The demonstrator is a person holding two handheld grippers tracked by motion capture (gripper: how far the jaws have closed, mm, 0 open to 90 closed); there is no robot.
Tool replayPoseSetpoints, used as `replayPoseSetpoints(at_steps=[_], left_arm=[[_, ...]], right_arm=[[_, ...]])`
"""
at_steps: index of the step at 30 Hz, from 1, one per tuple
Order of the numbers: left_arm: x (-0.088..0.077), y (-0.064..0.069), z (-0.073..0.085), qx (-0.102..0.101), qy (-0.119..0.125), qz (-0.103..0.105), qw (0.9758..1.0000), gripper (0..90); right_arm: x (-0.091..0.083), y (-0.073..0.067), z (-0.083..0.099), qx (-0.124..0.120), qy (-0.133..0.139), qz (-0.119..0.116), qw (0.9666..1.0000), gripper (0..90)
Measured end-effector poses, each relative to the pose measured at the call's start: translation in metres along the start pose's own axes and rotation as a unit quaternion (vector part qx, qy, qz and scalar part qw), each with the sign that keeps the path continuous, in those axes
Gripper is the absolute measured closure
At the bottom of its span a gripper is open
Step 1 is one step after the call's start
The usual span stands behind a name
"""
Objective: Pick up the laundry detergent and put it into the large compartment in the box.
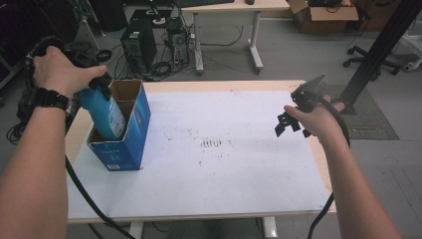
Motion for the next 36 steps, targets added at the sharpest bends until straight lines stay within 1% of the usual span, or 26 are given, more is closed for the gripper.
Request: replayPoseSetpoints(at_steps=[4,5,6,7,10,14,17,22,25,29,33,36], left_arm=[[0.014,-0.001,-0.003,0.0,-0.008,0.002,1.0,37.4],[0.019,-0.001,-0.004,0.002,-0.014,0.002,0.9999,37.5],[0.026,-0.002,-0.006,-0.001,-0.016,0.005,0.9999,37.5],[0.026,-0.002,-0.006,-0.001,-0.016,0.005,0.9999,37.5],[0.035,-0.001,-0.008,0.0,-0.023,0.003,0.9997,37.5],[0.046,0.001,-0.01,0.0,-0.027,-0.001,0.9996,37.5],[0.055,0.003,-0.012,0.009,-0.033,-0.003,0.9994,37.5],[0.068,0.004,-0.013,0.011,-0.038,-0.001,0.9992,37.5],[0.076,0.004,-0.014,0.005,-0.037,0.0,0.9993,37.5],[0.085,0.004,-0.015,0.008,-0.045,-0.002,0.999,37.5],[0.094,0.005,-0.015,0.009,-0.048,0.001,0.9988,37.4],[0.099,0.005,-0.016,0.012,-0.052,0.001,0.9986,37.4]], right_arm=[[0.003,0.0,-0.001,0.0,-0.003,0.0,1.0,3.8],[0.004,0.0,-0.001,0.0,-0.003,0.0,1.0,3.7],[0.005,0.0,-0.002,-0.001,-0.005,0.0,1.0,3.8],[0.005,0.0,-0.002,-0.001,-0.005,0.0,1.0,3.8],[0.009,-0.001,-0.002,-0.004,-0.008,0.0,1.0,3.8],[0.011,0.0,-0.002,-0.003,-0.01,0.001,0.9999,3.8],[0.012,0.002,-0.001,-0.003,-0.009,0.001,1.0,3.8],[0.014,0.004,0.0,-0.002,-0.01,0.0,0.9999,3.8],[0.013,0.004,0.0,-0.002,-0.01,0.001,0.9999,3.8],[0.014,0.004,0.0,0.0,-0.011,0.002,0.9999,3.8],[0.016,0.005,0.0,-0.001,-0.014,0.001,0.9999,3.8],[0.017,0.005,-0.001,-0.001,-0.014,0.002,0.9999,3.8]])
Point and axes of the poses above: each handheld gripper's, and its own axes: x roughly forward along the jaws, z roughly out of its underside, y roughly to its right, the point moved 2 cm from there along x, roughly forward along the jaws, and after that the axes turned 12 degrees about -y, right-handed, at the moved point
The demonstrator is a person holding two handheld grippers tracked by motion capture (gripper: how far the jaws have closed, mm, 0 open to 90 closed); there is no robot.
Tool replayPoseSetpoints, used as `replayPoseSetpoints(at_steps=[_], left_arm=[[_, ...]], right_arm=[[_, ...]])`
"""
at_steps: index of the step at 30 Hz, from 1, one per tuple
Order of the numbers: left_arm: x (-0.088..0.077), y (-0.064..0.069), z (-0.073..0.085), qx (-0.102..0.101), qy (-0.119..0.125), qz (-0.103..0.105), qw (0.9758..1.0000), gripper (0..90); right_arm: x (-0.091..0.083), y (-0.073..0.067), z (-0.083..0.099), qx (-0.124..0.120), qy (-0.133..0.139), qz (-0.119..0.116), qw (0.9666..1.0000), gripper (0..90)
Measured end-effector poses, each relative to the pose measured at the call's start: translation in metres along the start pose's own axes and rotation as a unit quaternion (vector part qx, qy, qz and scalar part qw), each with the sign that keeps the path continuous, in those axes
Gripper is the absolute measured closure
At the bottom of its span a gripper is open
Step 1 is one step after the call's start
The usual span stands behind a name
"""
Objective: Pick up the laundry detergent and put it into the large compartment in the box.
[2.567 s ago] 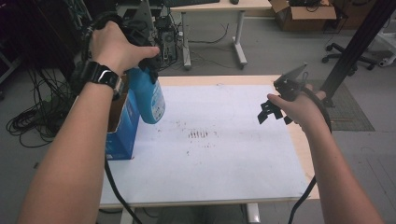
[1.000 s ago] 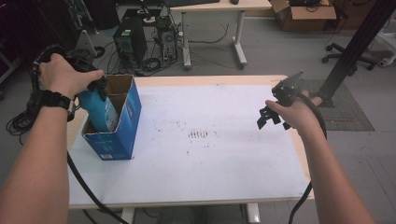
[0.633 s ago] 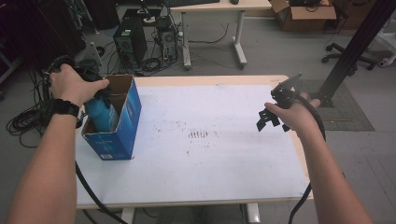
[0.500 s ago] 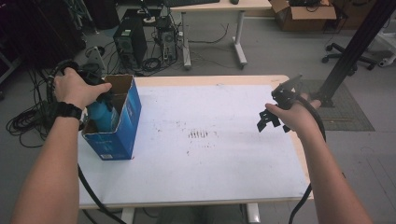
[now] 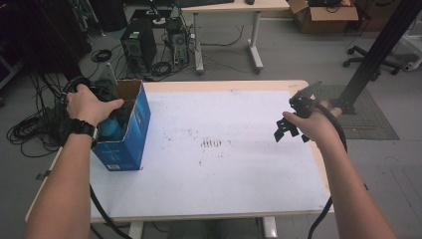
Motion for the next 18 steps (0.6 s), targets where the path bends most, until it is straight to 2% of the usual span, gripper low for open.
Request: replayPoseSetpoints(at_steps=[10,18], left_arm=[[0.011,-0.001,-0.002,0.001,-0.004,-0.001,1.0,37.4],[0.012,-0.002,-0.002,0.004,-0.005,0.0,1.0,37.4]], right_arm=[[0.003,0.002,0.0,0.001,-0.004,0.0,1.0,3.8],[0.004,0.0,-0.001,0.001,-0.005,0.001,1.0,3.8]])
Point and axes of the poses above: each handheld gripper's, and its own axes: x roughly forward along the jaws, z roughly out of its underside, y roughly to its right, the point moved 2 cm from there along x, roughly forward along the jaws, and after that the axes turned 12 degrees about -y, right-handed, at the moved point
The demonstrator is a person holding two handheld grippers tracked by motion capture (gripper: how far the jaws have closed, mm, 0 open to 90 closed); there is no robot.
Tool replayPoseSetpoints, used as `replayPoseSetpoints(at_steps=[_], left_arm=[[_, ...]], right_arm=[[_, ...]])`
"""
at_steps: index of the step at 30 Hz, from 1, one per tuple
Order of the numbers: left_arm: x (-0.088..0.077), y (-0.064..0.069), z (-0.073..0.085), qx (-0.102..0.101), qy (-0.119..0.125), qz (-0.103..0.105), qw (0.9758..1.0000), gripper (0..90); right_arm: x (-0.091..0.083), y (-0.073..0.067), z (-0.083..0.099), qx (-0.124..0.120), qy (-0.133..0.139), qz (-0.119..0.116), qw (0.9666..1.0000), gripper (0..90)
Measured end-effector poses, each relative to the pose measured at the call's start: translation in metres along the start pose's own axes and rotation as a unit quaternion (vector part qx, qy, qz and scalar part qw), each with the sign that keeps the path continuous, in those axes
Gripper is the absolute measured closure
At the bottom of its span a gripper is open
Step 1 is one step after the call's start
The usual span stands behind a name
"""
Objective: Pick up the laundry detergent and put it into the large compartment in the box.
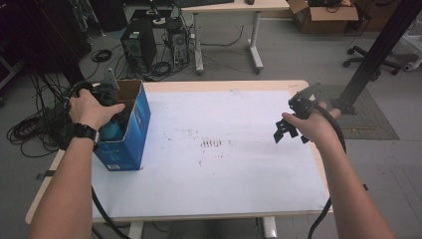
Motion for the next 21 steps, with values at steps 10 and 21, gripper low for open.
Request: replayPoseSetpoints(at_steps=[10,21], left_arm=[[0.0012,0.0006,-0.0007,0.004,0.002,-0.001,1.0,37.3],[0.0003,0.0017,-0.0008,0.007,0.002,-0.008,0.9999,36.8]], right_arm=[[-0.0002,0.0015,0.0012,0.001,-0.001,0.0,1.0,3.8],[0.001,0.0041,0.0018,0.002,-0.001,-0.002,1.0,3.8]])
Point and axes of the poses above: each handheld gripper's, and its own axes: x roughly forward along the jaws, z roughly out of its underside, y roughly to its right, the point moved 2 cm from there along x, roughly forward along the jaws, and after that the axes turned 12 degrees about -y, right-handed, at the moved point
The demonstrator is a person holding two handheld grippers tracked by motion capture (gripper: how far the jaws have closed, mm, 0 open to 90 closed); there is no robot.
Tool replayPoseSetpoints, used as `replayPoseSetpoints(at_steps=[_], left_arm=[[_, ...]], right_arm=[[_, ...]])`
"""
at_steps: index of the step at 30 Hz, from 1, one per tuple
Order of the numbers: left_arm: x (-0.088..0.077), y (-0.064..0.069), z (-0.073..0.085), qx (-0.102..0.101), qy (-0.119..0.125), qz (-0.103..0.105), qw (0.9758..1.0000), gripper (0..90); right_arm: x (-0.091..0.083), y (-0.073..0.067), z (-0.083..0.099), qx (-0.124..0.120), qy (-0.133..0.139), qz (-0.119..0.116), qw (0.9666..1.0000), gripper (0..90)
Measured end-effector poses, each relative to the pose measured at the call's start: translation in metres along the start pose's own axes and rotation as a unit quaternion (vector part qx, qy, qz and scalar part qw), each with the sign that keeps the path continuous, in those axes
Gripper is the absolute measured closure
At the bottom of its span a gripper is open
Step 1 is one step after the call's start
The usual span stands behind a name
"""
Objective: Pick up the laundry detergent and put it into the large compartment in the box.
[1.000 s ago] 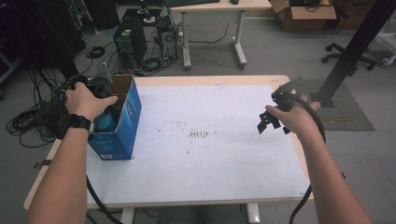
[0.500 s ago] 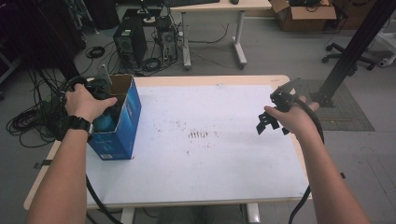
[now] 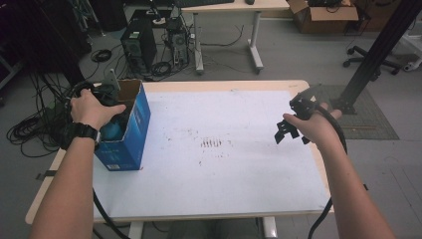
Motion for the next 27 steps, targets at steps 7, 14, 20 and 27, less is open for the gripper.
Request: replayPoseSetpoints(at_steps=[7,14,20,27], left_arm=[[-0.007,0.003,0.001,-0.002,-0.001,0.0,1.0,35.8],[-0.021,0.004,0.006,-0.001,0.006,-0.004,1.0,33.7],[-0.044,0.007,0.013,0.003,0.023,-0.01,0.9997,34.0],[-0.075,0.023,0.022,0.011,0.049,-0.013,0.9987,33.1]], right_arm=[[0.0,0.0,0.0,0.0,0.001,-0.001,1.0,3.8],[-0.002,0.0,0.002,-0.002,0.004,-0.002,1.0,3.8],[-0.005,0.0,0.004,-0.002,0.005,-0.003,1.0,3.8],[-0.01,-0.001,0.006,-0.002,0.011,-0.002,0.9999,3.7]])
Point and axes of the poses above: each handheld gripper's, and its own axes: x roughly forward along the jaws, z roughly out of its underside, y roughly to its right, the point moved 2 cm from there along x, roughly forward along the jaws, and after that the axes turned 12 degrees about -y, right-handed, at the moved point
